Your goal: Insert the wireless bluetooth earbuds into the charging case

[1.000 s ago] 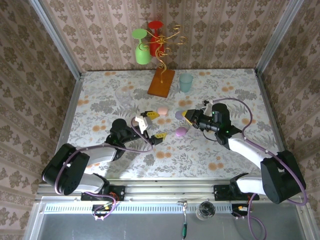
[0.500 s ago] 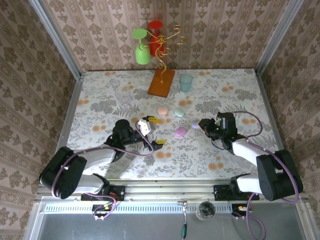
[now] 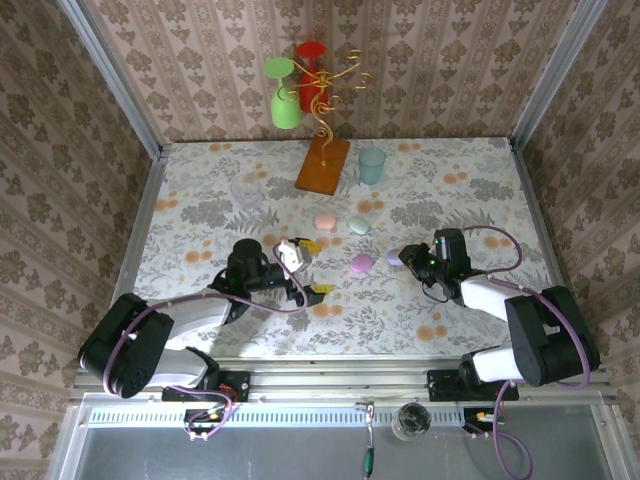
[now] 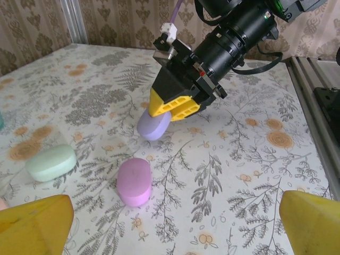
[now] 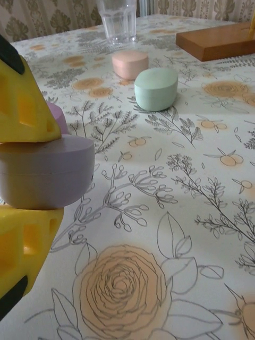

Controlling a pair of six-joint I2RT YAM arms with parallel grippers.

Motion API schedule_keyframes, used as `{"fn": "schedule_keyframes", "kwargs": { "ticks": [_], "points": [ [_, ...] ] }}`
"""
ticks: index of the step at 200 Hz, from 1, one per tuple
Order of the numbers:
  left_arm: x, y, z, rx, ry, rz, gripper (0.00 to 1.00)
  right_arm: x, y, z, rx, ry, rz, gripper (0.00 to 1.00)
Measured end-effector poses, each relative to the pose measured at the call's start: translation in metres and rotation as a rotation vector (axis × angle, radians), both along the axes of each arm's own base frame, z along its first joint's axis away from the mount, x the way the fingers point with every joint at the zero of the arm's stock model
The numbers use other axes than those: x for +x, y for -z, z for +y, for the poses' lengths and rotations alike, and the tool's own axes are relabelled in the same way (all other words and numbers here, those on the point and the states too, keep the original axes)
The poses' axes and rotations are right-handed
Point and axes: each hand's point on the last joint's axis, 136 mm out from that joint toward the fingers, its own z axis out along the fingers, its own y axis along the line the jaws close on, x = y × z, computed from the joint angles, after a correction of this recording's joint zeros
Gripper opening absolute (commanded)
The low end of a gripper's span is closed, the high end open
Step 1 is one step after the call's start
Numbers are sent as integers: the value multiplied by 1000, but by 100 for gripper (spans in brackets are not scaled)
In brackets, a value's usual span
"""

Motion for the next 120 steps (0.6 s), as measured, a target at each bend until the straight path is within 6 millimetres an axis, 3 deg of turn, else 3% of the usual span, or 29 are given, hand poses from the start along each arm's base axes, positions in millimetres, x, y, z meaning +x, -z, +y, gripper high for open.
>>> {"fn": "schedule_keyframes", "kwargs": {
  "ticks": [31, 84, 120],
  "points": [
    [-3, 6, 1, 20, 10, 18, 100, -2, 5, -5, -36, 7, 14, 27],
    [-1, 8, 2, 30, -5, 17, 100, -8, 10, -14, -102, 16, 32, 57],
    [16, -9, 17, -11, -115, -61, 100, -15, 0, -30, -203, 31, 12, 75]
  ]
}}
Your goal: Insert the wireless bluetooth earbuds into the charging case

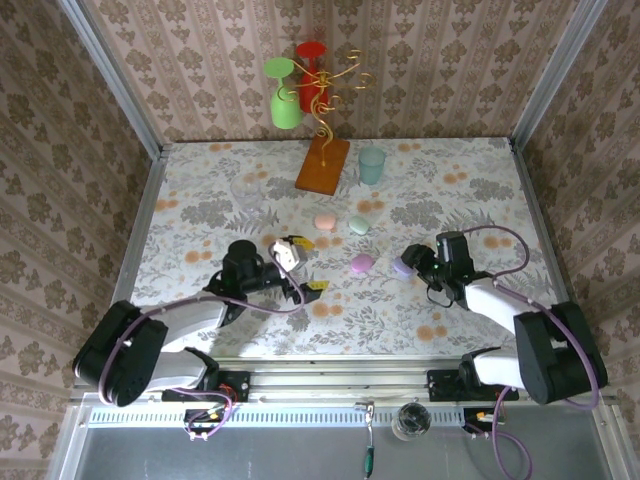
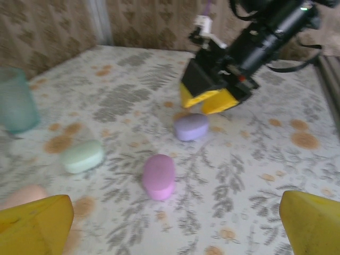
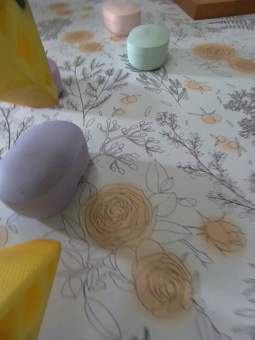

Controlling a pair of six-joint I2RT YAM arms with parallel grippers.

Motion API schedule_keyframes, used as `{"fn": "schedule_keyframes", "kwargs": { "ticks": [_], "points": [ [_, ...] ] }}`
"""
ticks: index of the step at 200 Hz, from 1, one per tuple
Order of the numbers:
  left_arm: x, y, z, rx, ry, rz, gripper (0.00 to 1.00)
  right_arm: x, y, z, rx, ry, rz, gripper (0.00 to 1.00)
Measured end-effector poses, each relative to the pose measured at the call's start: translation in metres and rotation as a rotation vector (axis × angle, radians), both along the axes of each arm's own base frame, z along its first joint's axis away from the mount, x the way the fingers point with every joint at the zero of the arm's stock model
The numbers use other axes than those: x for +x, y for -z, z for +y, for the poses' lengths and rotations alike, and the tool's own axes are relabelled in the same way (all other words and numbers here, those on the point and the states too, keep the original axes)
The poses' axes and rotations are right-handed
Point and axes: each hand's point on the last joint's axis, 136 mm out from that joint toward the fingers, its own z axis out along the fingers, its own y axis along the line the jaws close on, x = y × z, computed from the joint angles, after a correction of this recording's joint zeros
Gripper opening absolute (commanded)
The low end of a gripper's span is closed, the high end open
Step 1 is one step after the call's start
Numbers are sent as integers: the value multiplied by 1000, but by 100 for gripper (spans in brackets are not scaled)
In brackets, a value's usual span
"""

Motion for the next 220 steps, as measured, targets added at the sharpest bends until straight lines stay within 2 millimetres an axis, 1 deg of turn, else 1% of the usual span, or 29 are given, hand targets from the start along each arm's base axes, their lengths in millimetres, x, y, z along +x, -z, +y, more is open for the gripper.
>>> {"fn": "schedule_keyframes", "kwargs": {
  "ticks": [14, 25, 41, 59, 70, 89, 101, 116, 131, 144, 158, 169, 183, 192, 198, 220],
  "points": [
    [8, -5, 11, -16, -62, -19, 100, -2, -8, -8, -53, 3, -16, 83],
    [15, -9, 20, -23, -116, -33, 100, -1, -17, -14, -102, 4, -39, 88],
    [27, -16, 33, -27, -203, -57, 100, 2, -36, -23, -178, -3, -87, 92],
    [42, -26, 51, -22, -332, -85, 100, 9, -59, -34, -280, -7, -158, 94],
    [50, -28, 62, -12, -415, -95, 100, 12, -69, -42, -346, -6, -189, 95],
    [67, -32, 89, 15, -583, -114, 100, 17, -82, -55, -473, -11, -224, 97],
    [77, -32, 112, 40, -698, -122, 100, 20, -87, -62, -554, -21, -243, 97],
    [89, -29, 142, 85, -840, -127, 100, 27, -97, -70, -647, -28, -288, 99],
    [98, -20, 170, 144, -963, -121, 100, 35, -105, -75, -719, -26, -347, 100],
    [104, -12, 192, 182, -1051, -108, 100, 42, -103, -79, -771, -29, -382, 100],
    [108, 0, 216, 210, -1129, -80, 100, 48, -89, -83, -812, -44, -386, 100],
    [111, 16, 238, 218, -1192, -40, 100, 50, -76, -87, -834, -50, -375, 100],
    [112, 40, 258, 233, -1247, 28, 100, 53, -63, -94, -844, -47, -369, 100],
    [112, 53, 265, 246, -1262, 73, 100, 55, -58, -99, -846, -40, -370, 100],
    [113, 58, 267, 244, -1267, 92, 100, 56, -55, -102, -843, -35, -373, 100],
    [122, 66, 274, 214, -1281, 128, 100, 65, -46, -108, -830, -23, -399, 100]
  ]
}}
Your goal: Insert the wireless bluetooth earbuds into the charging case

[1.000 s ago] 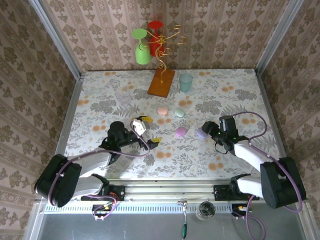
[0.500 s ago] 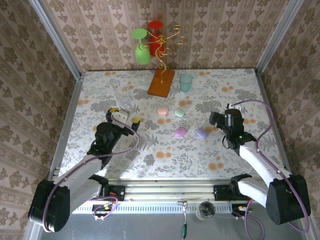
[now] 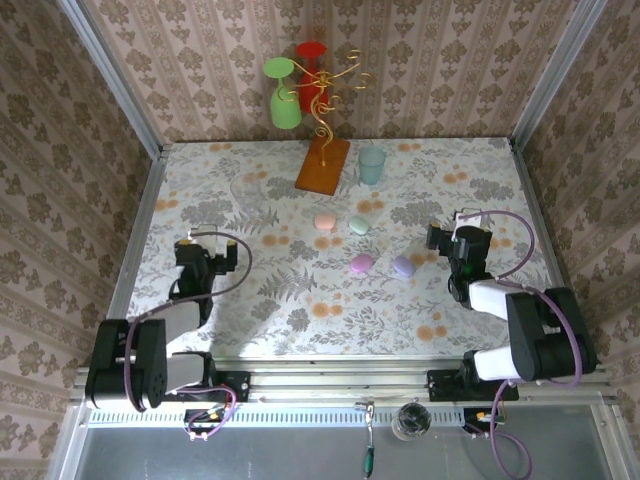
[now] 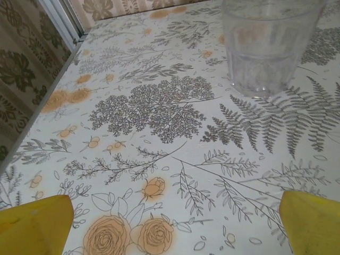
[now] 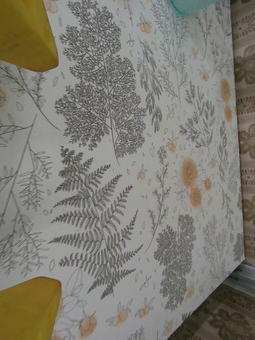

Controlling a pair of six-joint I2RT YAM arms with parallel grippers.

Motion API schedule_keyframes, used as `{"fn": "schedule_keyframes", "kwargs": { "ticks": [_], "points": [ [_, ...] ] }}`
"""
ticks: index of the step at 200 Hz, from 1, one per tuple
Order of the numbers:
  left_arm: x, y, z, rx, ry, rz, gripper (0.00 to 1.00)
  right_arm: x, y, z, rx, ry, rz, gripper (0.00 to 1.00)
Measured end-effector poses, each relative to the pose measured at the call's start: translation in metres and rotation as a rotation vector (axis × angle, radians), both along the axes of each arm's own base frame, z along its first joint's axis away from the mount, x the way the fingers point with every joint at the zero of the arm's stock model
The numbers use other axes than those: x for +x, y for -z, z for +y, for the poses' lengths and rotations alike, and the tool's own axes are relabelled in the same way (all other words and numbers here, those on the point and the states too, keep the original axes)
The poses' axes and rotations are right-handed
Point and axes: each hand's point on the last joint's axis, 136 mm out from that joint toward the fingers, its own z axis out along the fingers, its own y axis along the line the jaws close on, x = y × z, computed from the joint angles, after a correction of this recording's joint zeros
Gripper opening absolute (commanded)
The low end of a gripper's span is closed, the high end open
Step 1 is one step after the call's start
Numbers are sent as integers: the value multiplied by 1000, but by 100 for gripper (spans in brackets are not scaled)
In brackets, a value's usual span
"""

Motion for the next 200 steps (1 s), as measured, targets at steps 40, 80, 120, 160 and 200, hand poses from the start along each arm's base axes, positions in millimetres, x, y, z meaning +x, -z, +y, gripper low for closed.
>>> {"fn": "schedule_keyframes", "kwargs": {
  "ticks": [40, 80, 120, 160, 200],
  "points": [
    [31, -4, 7, -36, -9, -24, 100, 10, 17, 8, 34, -62, 3, 100],
    [46, 14, 5, -49, 11, 9, 100, 12, 12, 13, 45, -90, -17, 100],
    [49, 10, 5, -50, 13, -14, 100, 14, 11, 14, 46, -94, -22, 100],
    [49, 9, 1, -49, 22, -18, 100, 15, 10, 14, 46, -94, -24, 100],
    [49, 9, 1, -49, 22, -18, 100, 15, 10, 14, 46, -94, -24, 100]
  ]
}}
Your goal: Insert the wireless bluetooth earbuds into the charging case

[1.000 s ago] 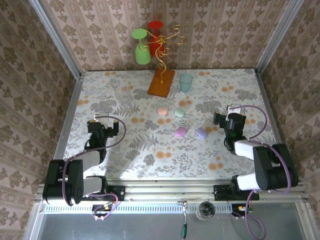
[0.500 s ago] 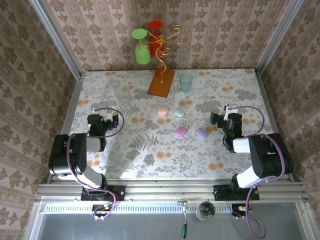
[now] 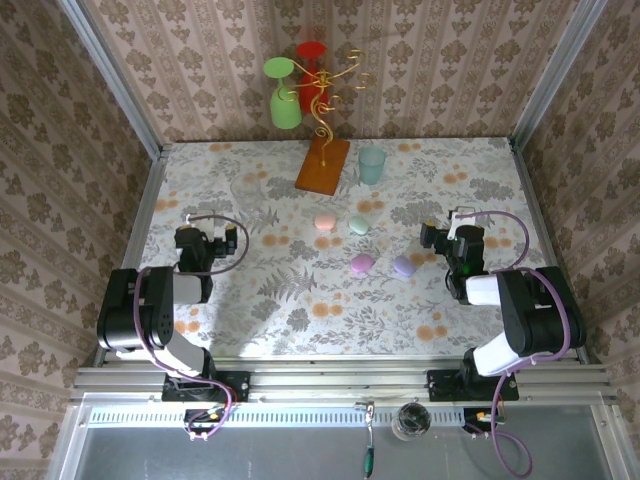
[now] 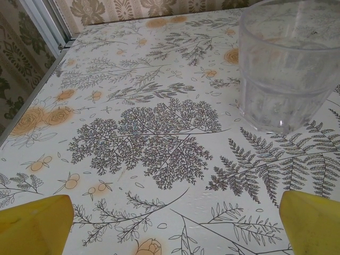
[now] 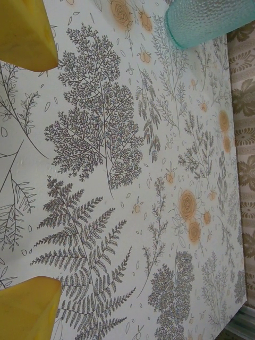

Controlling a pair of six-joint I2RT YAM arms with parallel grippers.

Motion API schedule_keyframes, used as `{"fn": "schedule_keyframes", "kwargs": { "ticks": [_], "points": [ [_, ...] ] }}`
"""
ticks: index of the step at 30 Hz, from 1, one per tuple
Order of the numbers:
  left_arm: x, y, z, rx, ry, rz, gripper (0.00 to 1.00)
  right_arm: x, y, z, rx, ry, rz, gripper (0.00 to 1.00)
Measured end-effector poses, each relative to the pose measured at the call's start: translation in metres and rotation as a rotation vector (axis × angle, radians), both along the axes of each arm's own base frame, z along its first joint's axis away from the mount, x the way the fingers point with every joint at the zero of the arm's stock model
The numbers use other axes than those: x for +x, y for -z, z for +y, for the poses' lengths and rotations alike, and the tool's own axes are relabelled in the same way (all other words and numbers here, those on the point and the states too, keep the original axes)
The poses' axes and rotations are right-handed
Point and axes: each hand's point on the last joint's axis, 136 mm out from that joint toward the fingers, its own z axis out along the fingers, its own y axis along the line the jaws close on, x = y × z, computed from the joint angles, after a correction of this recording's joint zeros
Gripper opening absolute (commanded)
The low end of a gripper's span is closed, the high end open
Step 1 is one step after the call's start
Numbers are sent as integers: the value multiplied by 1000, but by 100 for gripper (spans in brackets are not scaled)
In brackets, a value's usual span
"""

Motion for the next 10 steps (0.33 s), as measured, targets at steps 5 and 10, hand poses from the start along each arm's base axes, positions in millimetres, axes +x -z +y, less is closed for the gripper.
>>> {"fn": "schedule_keyframes", "kwargs": {
  "ticks": [5, 10],
  "points": [
    [0, 0, -1, -1, 3, 0, 100, 0, 0, 0, 0, 0, 0, 100],
    [0, 0, -1, -1, 4, 0, 100, 0, 0, 0, -3, -1, 0, 100]
  ]
}}
